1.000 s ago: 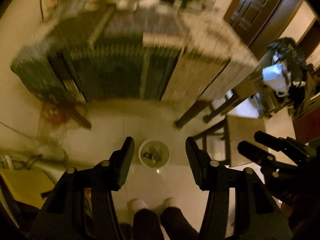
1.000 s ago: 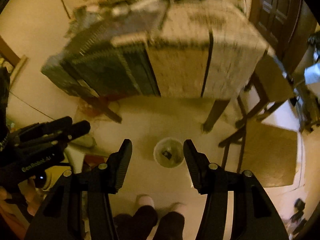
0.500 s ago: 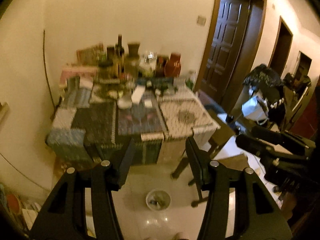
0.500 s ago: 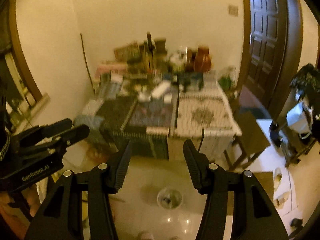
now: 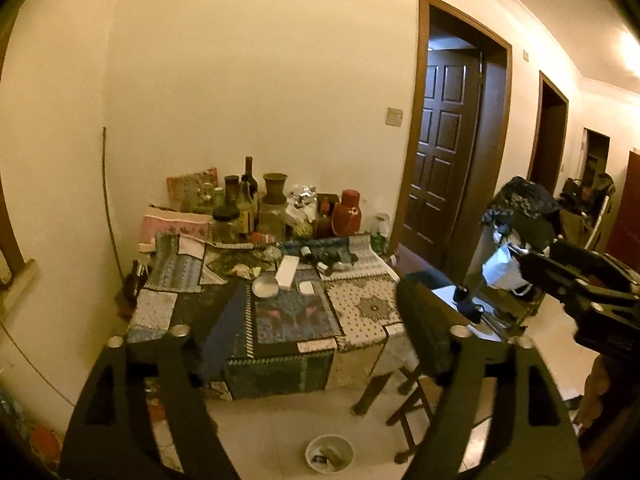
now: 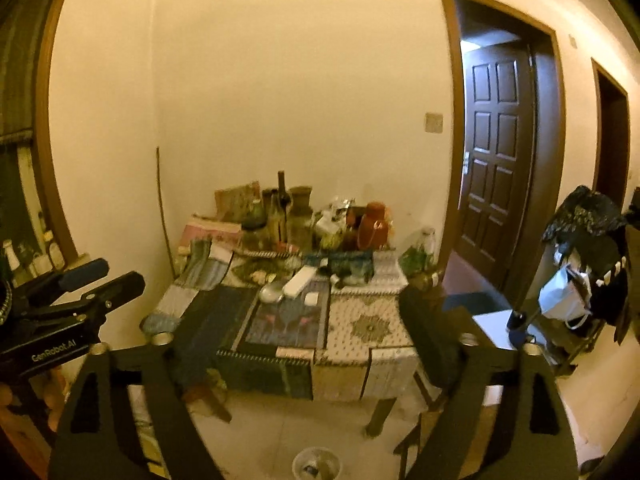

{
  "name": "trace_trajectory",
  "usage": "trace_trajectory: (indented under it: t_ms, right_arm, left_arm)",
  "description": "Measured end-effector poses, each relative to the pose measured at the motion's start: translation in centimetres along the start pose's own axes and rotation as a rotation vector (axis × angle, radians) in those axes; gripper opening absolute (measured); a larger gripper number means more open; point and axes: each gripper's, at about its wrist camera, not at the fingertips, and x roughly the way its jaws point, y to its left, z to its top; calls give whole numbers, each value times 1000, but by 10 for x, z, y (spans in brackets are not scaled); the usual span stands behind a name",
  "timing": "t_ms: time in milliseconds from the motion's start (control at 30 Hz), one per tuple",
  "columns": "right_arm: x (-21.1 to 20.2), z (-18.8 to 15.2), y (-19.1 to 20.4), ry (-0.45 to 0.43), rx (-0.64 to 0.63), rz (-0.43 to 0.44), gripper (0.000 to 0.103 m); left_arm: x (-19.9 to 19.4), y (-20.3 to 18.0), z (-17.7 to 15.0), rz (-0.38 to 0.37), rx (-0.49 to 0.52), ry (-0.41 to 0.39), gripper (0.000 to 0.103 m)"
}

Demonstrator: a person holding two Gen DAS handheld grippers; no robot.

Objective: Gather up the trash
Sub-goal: 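Raise both open tools back toward the table, then reach the left tool to the silver round tin while the right tool reaches the dark green bag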

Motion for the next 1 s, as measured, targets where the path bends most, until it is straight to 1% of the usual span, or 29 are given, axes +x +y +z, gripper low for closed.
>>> trace_trajectory:
  t_ms: [33, 67, 133, 200, 367, 467, 567, 667, 767, 833, 900, 1000]
  right_arm:
    - [2, 1, -2, -5, 1, -9, 98]
    - [7, 2, -5, -9, 0, -18, 98]
    - [23, 3, -13, 2, -2, -25, 98]
    - [38, 5, -22, 20, 3, -17, 98]
    - [74, 13, -53, 42, 19, 44, 98]
    - [94, 28, -72, 21, 14, 69, 98]
    - [114, 47, -91, -6, 10, 93, 98]
    - [136, 66, -108, -5, 9, 103, 98]
    - [159, 75, -120, 13, 9, 129, 98]
    - [176, 77, -126, 31, 12, 139, 98]
    - [193, 77, -130, 59, 19, 143, 98]
    - [221, 77, -135, 111, 57, 157, 98]
  left_arm:
    - [1, 0, 1, 6, -4, -8, 98]
    - [5, 0, 3, 17, -13, -20, 100]
    - [14, -1, 4, 32, -24, -23, 100]
    - [30, -1, 7, 39, -33, -5, 100]
    - [75, -4, 21, 89, -57, 11, 100]
    - [108, -9, 39, 132, -67, 12, 100]
    - [132, -12, 55, 157, -87, -11, 100]
    - [159, -15, 70, 181, -109, -9, 100]
    - [183, -14, 78, 216, -124, -9, 100]
    - [195, -10, 80, 225, -148, -7, 100]
    - [209, -4, 81, 232, -172, 7, 100]
    - [232, 8, 82, 269, -179, 41, 100]
